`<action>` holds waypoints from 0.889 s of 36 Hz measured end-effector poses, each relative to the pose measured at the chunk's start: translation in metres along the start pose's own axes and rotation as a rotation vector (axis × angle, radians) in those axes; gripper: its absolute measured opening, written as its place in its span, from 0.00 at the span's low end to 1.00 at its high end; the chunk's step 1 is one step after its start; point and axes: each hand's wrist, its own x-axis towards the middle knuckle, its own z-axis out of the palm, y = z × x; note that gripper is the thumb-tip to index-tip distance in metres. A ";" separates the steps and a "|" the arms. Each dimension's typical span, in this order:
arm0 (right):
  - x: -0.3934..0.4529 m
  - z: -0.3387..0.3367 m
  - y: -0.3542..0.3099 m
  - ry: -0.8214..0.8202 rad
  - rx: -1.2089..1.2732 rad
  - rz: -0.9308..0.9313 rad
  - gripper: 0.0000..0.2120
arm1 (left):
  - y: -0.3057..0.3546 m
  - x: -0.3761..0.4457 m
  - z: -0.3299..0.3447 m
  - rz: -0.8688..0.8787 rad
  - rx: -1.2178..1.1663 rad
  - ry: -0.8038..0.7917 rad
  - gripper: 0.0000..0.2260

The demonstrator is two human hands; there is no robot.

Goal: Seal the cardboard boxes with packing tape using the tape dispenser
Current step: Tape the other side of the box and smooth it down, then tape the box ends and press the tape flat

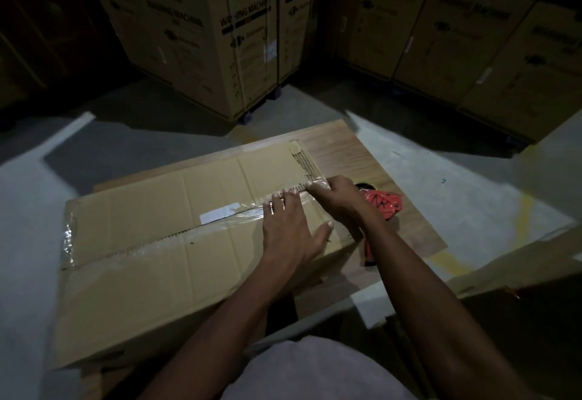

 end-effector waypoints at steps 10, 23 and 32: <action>-0.007 0.008 0.010 0.296 0.191 0.065 0.36 | 0.007 0.003 -0.010 -0.031 0.050 -0.044 0.46; -0.071 0.021 0.097 0.536 0.315 0.460 0.07 | 0.040 0.018 -0.014 -0.215 0.117 -0.145 0.55; -0.063 0.018 0.144 0.154 0.183 0.619 0.15 | 0.058 0.026 -0.008 -0.332 0.068 -0.135 0.55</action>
